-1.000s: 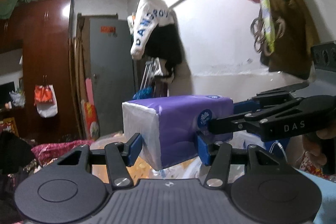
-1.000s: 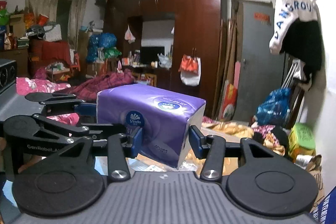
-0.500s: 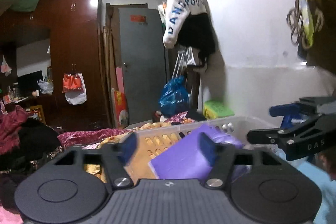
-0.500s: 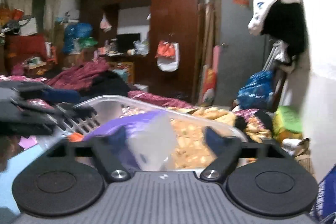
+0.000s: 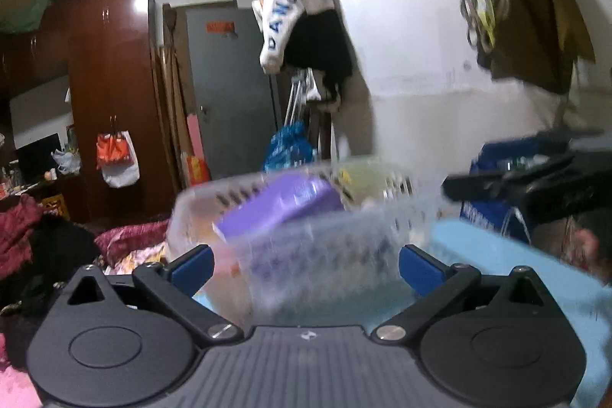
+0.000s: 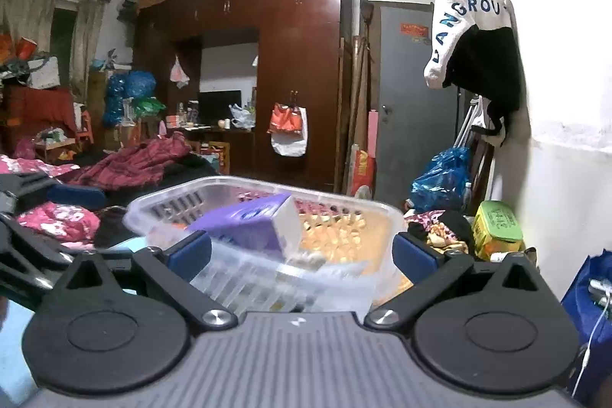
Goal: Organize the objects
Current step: 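Grasp the purple medicine box with the left gripper while the right gripper grasps the bagged bottle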
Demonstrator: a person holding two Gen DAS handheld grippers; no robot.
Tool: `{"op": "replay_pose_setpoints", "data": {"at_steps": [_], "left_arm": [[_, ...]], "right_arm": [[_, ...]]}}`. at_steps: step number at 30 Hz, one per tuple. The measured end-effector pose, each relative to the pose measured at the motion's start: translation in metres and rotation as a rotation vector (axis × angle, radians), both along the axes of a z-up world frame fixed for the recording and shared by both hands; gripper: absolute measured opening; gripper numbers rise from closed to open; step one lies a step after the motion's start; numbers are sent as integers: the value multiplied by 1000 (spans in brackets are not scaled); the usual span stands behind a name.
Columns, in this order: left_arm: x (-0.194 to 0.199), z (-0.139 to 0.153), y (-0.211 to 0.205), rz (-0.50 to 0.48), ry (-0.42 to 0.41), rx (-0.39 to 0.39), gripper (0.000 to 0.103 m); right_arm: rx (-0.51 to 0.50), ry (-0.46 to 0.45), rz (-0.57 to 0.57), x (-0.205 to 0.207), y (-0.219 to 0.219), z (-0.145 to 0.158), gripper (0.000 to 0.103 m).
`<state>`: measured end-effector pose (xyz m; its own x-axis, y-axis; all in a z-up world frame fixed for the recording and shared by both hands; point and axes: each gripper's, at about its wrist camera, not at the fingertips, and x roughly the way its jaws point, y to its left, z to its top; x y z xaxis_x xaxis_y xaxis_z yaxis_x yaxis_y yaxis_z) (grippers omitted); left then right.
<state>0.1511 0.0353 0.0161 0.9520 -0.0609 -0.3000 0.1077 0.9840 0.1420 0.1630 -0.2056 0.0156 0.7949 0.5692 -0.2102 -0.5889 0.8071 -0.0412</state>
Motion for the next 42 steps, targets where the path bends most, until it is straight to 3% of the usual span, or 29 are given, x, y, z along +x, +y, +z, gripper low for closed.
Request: {"op": "replay_pose_setpoints", "data": {"at_steps": [3, 9, 13, 16, 18, 22, 24, 25, 26, 34, 38, 42], "left_arm": [[-3, -20, -6, 28, 71, 48, 103], [11, -46, 1, 38, 212, -15, 103], [22, -56, -5, 47, 267, -26, 103], [28, -62, -12, 64, 293, -9, 103], [34, -67, -16, 77, 311, -2, 103], [40, -70, -19, 97, 330, -19, 96], [41, -72, -22, 101, 331, -4, 88], [41, -72, -23, 109, 328, 0, 74], [40, -72, -22, 115, 322, -3, 68], [-6, -50, -16, 63, 151, -33, 67], [-31, -1, -4, 35, -3, -94, 67], [-18, 52, 3, 23, -66, -108, 67]], "right_arm": [[-35, 39, -18, 5, -4, -14, 103], [-58, 261, -88, 43, -16, -47, 103], [-61, 366, -56, 59, -11, -64, 103], [-94, 361, -57, 61, -1, -70, 93], [-121, 351, -59, 59, 5, -73, 80], [-129, 372, -35, 57, 6, -81, 64], [-141, 364, -27, 52, 6, -84, 46], [-157, 356, -30, 50, 6, -84, 38], [-164, 341, -37, 47, 5, -85, 38], [-63, 198, 3, 1, -15, -62, 37], [6, 77, 35, -30, -23, -22, 37], [27, 10, 26, -29, -8, 25, 37]]}}
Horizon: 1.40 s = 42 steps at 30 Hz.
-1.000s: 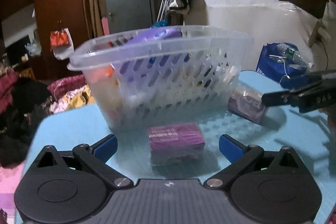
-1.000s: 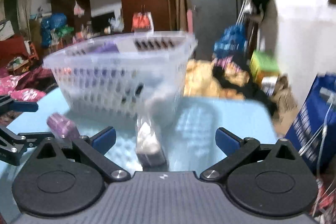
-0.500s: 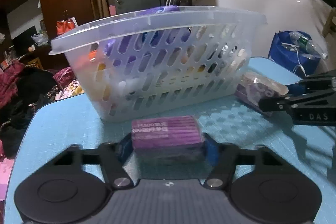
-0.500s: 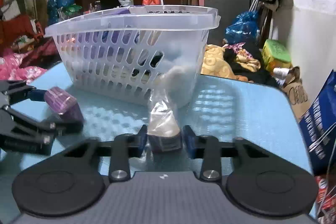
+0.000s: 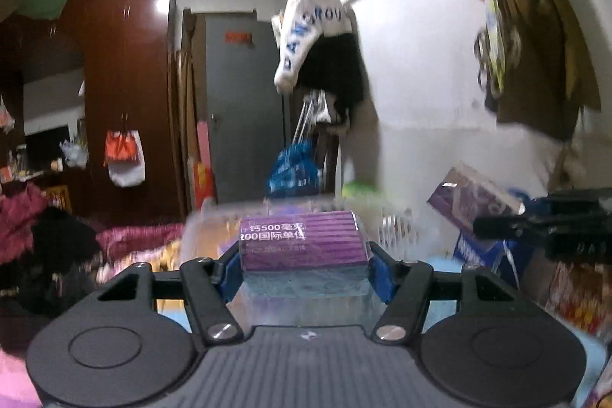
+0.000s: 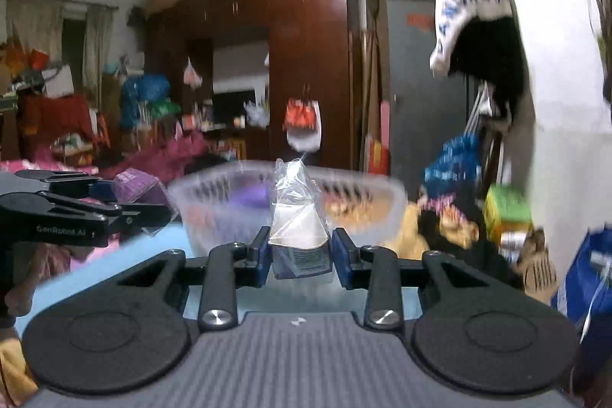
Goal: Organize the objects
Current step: 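Carry the medicine box and bagged bottle over the basket with both grippers, then open both grippers to drop the box and bagged bottle into the basket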
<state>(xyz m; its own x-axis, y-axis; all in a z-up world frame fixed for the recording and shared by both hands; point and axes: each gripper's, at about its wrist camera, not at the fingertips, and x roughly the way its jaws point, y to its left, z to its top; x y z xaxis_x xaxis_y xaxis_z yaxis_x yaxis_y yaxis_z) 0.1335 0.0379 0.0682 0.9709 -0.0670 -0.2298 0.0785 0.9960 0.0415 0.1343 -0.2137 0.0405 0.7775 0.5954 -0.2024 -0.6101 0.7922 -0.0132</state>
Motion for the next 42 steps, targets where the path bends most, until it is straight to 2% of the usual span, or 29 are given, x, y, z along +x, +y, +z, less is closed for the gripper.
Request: {"op": "replay_pose_setpoints", "data": {"at_steps": [4, 6, 10, 14, 18, 25, 27, 28, 29, 30, 31, 32, 33, 35, 37, 39, 42], "left_arm": [[42, 34, 4, 3, 37, -24, 67], [72, 36, 8, 48, 91, -21, 68], [120, 21, 19, 74, 201, -24, 68], [133, 12, 28, 55, 225, -35, 68], [133, 4, 35, 48, 233, -45, 68], [133, -4, 36, 40, 248, -38, 69], [135, -8, 38, 31, 243, -48, 75], [135, -9, 39, 33, 240, -56, 85], [136, -11, 41, 32, 236, -77, 94], [135, -12, 43, 34, 228, -105, 97], [132, -12, 44, 42, 213, -126, 101], [128, -12, 44, 60, 186, -141, 103], [125, -12, 44, 78, 162, -137, 103], [116, -11, 40, 94, 132, -94, 103], [109, -10, 36, 85, 154, -56, 103], [98, -7, 33, 68, 174, -34, 103], [69, -2, 29, 37, 137, -16, 103]], "right_arm": [[-40, -50, -60, 24, 27, 31, 37], [-65, -8, -84, 47, 41, 35, 37], [-131, 81, -141, 87, 59, 21, 37], [-90, 169, -123, 114, 61, 7, 37], [-101, 180, -114, 123, 70, -4, 37], [-127, 204, -138, 126, 72, -6, 37], [-124, 202, -142, 125, 73, -7, 38], [-123, 192, -145, 124, 73, -7, 40], [-125, 187, -148, 123, 74, -7, 51], [-119, 177, -153, 120, 73, -7, 69], [-107, 155, -160, 117, 71, -5, 79], [-93, 130, -167, 112, 69, -4, 98], [-85, 109, -167, 108, 68, -1, 103], [-74, 94, -143, 101, 62, 3, 103], [-64, 111, -121, 95, 54, 8, 103], [-62, 119, -104, 84, 48, 12, 103], [-17, 90, -117, 54, 33, 14, 103]]}}
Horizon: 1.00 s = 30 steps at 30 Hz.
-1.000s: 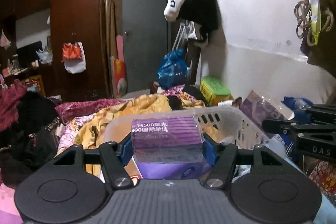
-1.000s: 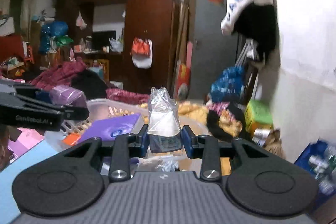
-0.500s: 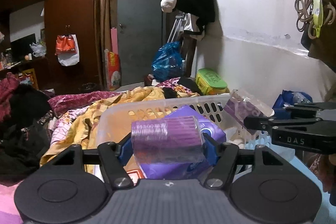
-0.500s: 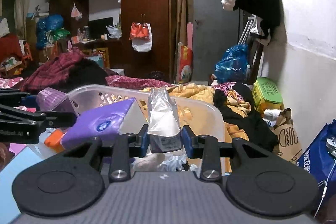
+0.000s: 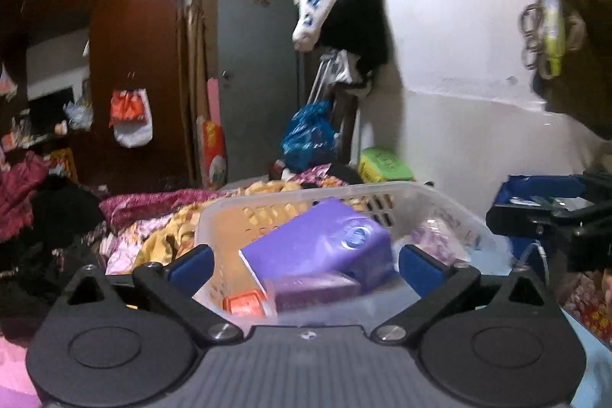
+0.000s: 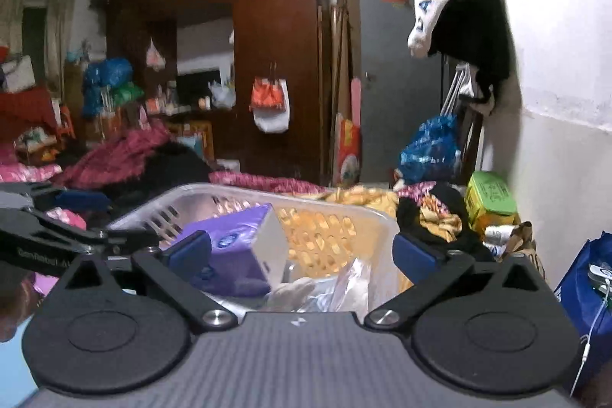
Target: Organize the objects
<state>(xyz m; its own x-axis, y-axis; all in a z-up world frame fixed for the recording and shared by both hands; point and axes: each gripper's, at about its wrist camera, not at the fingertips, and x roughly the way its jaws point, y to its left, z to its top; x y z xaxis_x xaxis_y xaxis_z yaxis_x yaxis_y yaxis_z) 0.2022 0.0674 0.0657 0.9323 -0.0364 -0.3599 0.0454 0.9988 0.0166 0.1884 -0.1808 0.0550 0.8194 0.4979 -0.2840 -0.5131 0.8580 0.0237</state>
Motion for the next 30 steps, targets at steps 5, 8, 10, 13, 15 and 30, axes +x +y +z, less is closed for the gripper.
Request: {"op": "replay_pose_setpoints", "data": {"at_steps": [5, 8, 10, 13, 15, 30], "left_arm": [[-59, 8, -9, -37, -47, -15, 103], [-97, 10, -19, -26, -89, -7, 103], [-120, 13, -27, -27, -105, 1, 103], [-163, 13, -42, -39, -175, 18, 103], [-193, 5, -48, 13, -238, 14, 103], [-203, -25, -54, 59, -83, -22, 103]], "right_arm": [[59, -44, -49, -48, -21, -3, 103], [52, -12, -22, -79, -34, 0, 103], [27, 0, 5, -100, -41, 4, 103], [72, -29, 32, -127, -54, 5, 103], [104, -4, 54, -143, -62, -1, 103], [41, 4, -34, -146, -48, -19, 103]]}}
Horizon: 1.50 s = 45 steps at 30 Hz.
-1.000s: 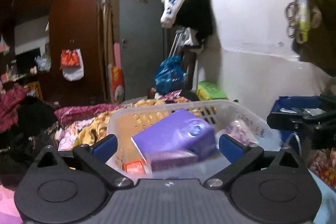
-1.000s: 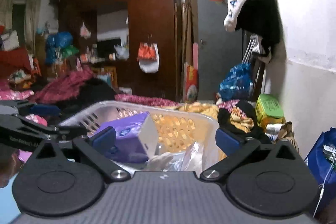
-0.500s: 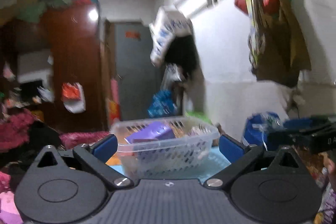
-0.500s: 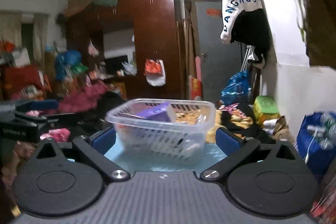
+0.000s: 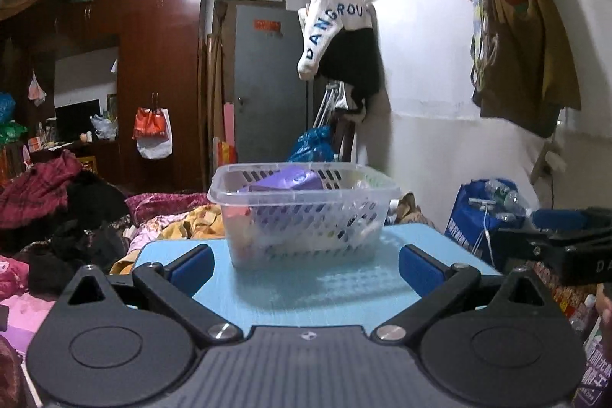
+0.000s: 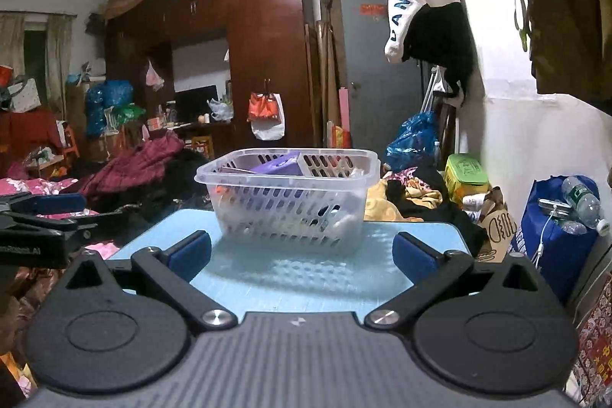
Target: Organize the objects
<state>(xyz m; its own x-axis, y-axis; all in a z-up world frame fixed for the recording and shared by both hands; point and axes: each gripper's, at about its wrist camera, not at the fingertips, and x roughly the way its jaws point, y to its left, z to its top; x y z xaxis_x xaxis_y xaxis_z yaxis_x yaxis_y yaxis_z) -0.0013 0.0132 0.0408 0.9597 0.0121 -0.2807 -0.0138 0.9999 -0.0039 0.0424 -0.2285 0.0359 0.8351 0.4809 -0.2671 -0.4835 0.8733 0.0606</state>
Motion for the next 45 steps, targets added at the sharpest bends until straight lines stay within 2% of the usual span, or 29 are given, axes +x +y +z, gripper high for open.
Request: {"op": "replay_pose_setpoints", "data": {"at_steps": [6, 23, 45], "left_arm": [[-3, -7, -3, 5, 19, 14, 103], [3, -10, -7, 19, 41, 36, 103], [8, -14, -7, 19, 51, 18, 103]], "right_arm": [[2, 21, 0, -17, -6, -10, 103], [15, 68, 25, -16, -8, -23, 103], [14, 51, 23, -21, -9, -21, 103]]}}
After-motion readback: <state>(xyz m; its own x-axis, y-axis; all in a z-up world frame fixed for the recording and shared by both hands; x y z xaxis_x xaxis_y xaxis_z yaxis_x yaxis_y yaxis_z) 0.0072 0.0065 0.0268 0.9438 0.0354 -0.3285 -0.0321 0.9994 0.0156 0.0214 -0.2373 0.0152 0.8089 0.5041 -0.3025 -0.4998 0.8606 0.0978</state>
